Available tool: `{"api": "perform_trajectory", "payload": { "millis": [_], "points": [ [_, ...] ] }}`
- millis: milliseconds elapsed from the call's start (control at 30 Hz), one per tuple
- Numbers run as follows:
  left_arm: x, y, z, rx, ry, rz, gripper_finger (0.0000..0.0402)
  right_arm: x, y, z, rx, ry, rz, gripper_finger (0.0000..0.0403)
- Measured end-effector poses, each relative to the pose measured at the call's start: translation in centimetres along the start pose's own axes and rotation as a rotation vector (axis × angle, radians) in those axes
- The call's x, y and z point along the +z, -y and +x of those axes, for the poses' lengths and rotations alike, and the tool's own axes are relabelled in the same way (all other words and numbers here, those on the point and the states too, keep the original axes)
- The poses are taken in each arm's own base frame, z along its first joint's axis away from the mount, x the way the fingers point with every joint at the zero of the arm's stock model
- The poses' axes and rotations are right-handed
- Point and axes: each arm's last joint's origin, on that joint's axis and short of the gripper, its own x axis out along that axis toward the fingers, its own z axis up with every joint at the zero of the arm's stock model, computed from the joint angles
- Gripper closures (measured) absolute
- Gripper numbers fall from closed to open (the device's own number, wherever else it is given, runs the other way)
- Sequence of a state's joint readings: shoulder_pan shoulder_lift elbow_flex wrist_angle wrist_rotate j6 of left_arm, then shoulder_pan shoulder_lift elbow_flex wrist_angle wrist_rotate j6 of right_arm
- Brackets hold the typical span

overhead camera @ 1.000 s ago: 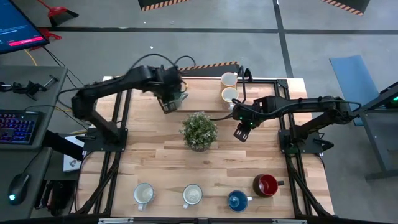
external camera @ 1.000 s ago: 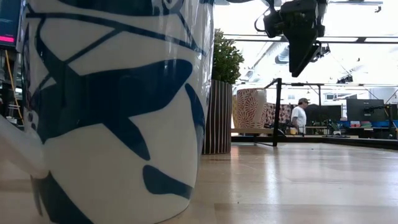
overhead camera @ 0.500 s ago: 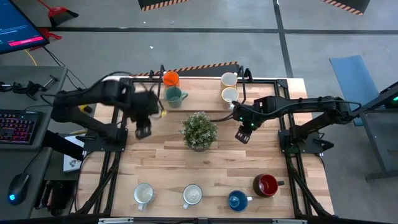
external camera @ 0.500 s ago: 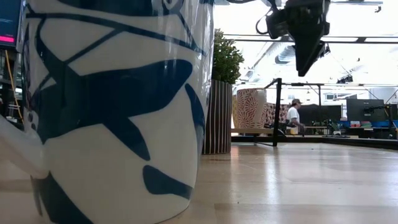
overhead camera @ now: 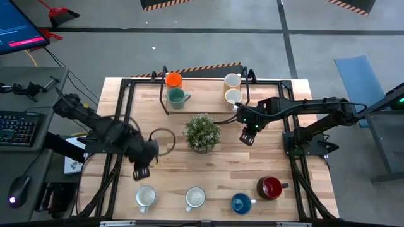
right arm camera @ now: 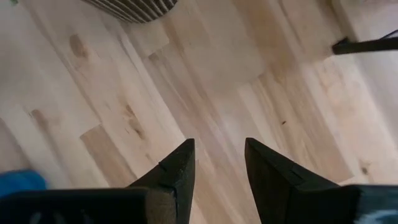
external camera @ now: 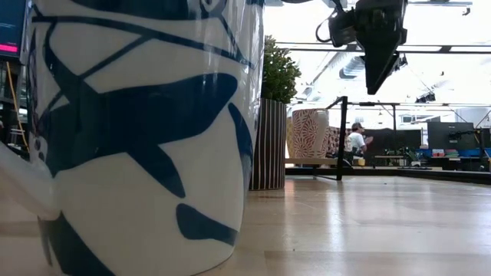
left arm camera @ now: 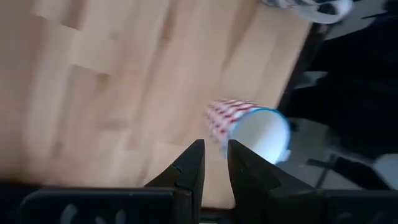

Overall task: Place coffee mugs
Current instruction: Put the red mug on the shelf

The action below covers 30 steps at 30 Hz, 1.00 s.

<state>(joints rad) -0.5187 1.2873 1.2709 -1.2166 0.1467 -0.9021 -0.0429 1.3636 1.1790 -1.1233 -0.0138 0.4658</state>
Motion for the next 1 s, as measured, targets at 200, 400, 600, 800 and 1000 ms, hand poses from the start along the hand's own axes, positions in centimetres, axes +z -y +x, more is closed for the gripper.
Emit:
{"api": "perform_trajectory", "payload": {
  "millis": [200,400,600,800,1000],
  "points": [
    [-1.0,3.2,2.8,-0.145,0.068,0.023,0.0342,0.1,0.2,0.0,-0.073,0.036,-0.003,0.0284],
    [-2.5,5.0,6.1,-0.046,-0.018,0.062,0.0342,0.1,0.2,0.0,-0.079,0.041,0.001,0.0284],
    [-4.2,4.7,8.4,0.171,-0.122,0.083,0.0342,0.2,0.2,0.0,-0.078,0.045,0.005,0.0284],
    [-4.4,5.0,8.9,0.180,-0.118,0.094,0.0342,0.2,0.2,0.0,-0.071,0.043,0.005,0.0284],
    [-4.3,5.0,8.9,0.184,-0.111,0.096,0.0342,0.2,0.2,0.0,-0.070,0.045,0.009,0.0284]
  ]
}}
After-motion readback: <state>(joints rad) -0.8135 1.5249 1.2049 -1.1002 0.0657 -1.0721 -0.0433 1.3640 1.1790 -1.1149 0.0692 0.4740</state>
